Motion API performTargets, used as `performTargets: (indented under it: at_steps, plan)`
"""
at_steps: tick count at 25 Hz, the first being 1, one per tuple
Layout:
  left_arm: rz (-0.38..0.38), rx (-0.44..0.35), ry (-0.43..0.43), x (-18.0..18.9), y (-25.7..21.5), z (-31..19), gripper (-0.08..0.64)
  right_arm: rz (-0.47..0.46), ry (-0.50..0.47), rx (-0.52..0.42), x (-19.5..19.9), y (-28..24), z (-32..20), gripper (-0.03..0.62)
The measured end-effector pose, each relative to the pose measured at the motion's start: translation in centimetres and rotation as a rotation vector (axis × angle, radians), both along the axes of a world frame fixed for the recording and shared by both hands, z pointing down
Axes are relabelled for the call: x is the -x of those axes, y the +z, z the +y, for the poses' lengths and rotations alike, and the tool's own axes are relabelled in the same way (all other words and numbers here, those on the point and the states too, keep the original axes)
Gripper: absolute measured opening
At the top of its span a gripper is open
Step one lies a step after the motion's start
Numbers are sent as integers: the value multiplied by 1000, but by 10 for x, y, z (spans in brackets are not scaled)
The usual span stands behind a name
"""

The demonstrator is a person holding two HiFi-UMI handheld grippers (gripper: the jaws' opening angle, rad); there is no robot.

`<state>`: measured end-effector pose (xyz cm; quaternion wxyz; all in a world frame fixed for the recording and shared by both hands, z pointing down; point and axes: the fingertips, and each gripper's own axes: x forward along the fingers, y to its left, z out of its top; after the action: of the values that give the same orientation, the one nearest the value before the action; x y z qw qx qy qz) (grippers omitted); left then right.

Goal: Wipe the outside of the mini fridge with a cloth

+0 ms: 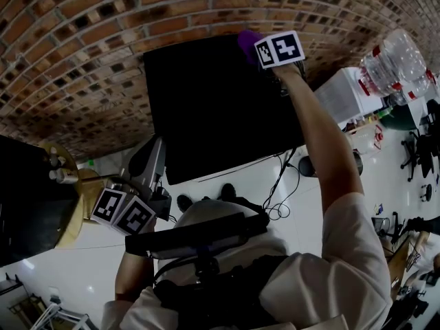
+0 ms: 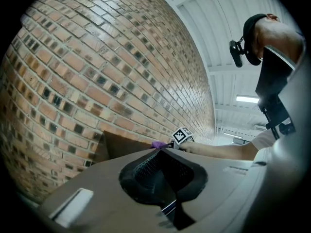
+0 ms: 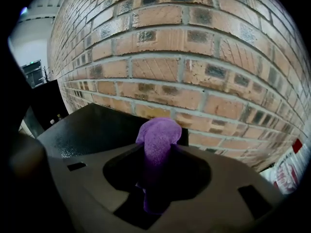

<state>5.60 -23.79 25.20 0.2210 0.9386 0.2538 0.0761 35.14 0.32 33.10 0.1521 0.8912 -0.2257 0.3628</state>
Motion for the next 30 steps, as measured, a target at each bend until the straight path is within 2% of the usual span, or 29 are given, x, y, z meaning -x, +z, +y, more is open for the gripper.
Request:
performTargets:
  at_steps: [11, 16, 22, 30]
  plan:
    - [2, 3, 15, 4, 1, 0, 9, 30, 89, 106, 1, -7, 59, 135]
    - [5, 11, 16, 6, 1, -4, 8, 85, 96, 95, 4, -31, 62, 135]
    - [7, 24, 22, 7, 2, -8, 8, 157, -24, 17, 29, -66, 1, 135]
    - [7, 38, 15, 13, 6, -20, 8, 163, -227, -84, 81, -79, -116, 135]
